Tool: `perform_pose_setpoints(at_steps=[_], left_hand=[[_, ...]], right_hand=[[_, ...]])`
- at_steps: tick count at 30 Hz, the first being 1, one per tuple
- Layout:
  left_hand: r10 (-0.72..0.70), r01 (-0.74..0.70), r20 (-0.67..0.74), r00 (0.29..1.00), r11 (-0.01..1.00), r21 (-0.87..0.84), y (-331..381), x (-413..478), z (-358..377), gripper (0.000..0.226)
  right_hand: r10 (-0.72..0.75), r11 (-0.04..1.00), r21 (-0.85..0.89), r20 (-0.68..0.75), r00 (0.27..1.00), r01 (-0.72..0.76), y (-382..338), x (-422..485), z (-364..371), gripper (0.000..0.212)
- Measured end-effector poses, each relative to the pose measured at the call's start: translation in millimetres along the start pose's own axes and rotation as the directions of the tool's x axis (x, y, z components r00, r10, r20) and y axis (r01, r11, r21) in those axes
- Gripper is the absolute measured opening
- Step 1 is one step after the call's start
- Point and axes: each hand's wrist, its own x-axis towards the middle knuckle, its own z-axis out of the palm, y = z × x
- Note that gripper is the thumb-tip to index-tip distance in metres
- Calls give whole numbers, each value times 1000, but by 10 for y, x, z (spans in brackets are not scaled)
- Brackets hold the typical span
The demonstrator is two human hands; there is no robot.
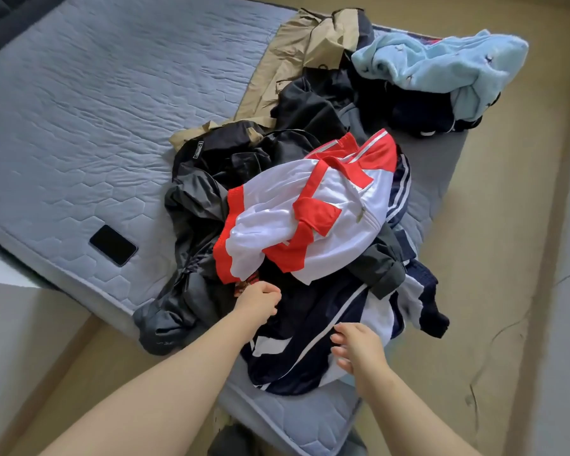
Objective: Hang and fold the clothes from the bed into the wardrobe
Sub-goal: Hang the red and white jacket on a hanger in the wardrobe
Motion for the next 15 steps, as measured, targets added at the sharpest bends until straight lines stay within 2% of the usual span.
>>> perform_pose_setpoints(at_steps=[2,5,8,9,11,13,15], left_hand=[[-6,5,-27,1000,1000,-23,177,183,253,18],[42,-48,-170,985,998,-31,491,510,544,32],[42,-118,-309,950,966,-231,853,790,719,49],[10,-111,-304,953,942,-318,958,868,761,55],[-49,-45,-191,980,887,-459,1101,979,846,60],[-86,50,-51,995,872,-487,1160,1005,877,44],[-99,88,-7,995,909,-408,1170,1021,879,24]], right_hand=[[1,1000,-2,-18,1000,-1,-144,178,-214,18],[0,1000,-22,-47,999,-1,-252,388,-465,11],[2,1000,-17,-56,998,-3,-284,530,-636,9],[11,1000,-12,-59,998,-12,-283,564,-687,9],[35,999,-5,-65,997,-35,-270,609,-779,9],[51,999,4,-65,997,-50,-260,610,-824,9],[63,998,10,-66,996,-62,-281,603,-841,9]])
